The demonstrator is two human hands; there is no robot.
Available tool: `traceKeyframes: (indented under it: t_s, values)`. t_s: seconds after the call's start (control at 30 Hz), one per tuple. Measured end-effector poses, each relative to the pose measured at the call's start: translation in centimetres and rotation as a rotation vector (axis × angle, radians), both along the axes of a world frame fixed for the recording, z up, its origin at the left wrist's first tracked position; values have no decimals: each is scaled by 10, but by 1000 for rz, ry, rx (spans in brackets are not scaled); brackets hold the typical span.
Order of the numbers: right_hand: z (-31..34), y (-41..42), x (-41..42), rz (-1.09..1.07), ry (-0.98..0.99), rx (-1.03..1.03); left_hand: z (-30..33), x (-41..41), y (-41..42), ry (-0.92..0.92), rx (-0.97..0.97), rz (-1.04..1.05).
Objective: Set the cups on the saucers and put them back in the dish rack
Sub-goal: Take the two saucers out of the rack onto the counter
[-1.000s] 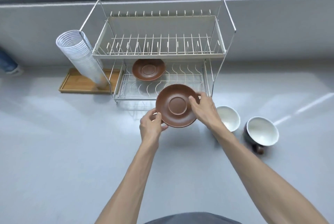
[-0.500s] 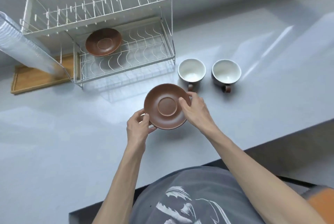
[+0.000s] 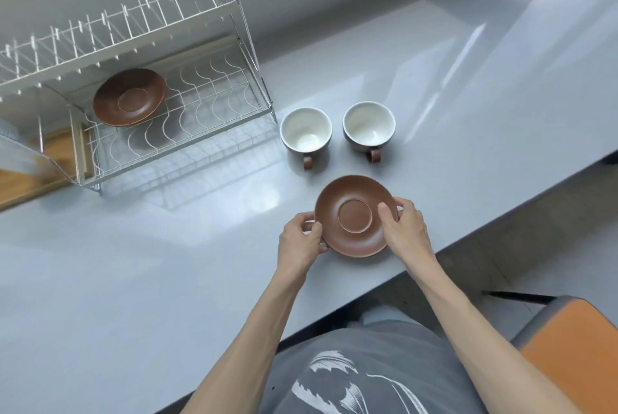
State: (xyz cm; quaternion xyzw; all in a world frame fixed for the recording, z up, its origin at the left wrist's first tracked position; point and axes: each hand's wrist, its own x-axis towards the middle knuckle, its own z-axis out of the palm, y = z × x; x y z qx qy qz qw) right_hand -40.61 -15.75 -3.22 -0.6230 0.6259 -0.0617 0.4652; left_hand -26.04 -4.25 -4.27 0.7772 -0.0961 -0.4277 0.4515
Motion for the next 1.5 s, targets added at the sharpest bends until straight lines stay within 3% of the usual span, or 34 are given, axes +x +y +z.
traceKeyframes:
  t_s: [0.27,0.8,1.07,1.2,1.5]
  values:
    - [-3,-15,-19,-83,3,-10,-6,-14,-23,29,28,-84]
    - [-7,-14,-21,-53,41,-11,-2,-16,-24,13,80,-159]
    - [10,-11,-4,226,330,-178,9,0,-22,10,136,-349]
    - [23,-7,18,394,459,-291,19,21,-16,-122,207,-491]
    - [54,8,97,806,412,-294,50,94,18,-347,383,-565]
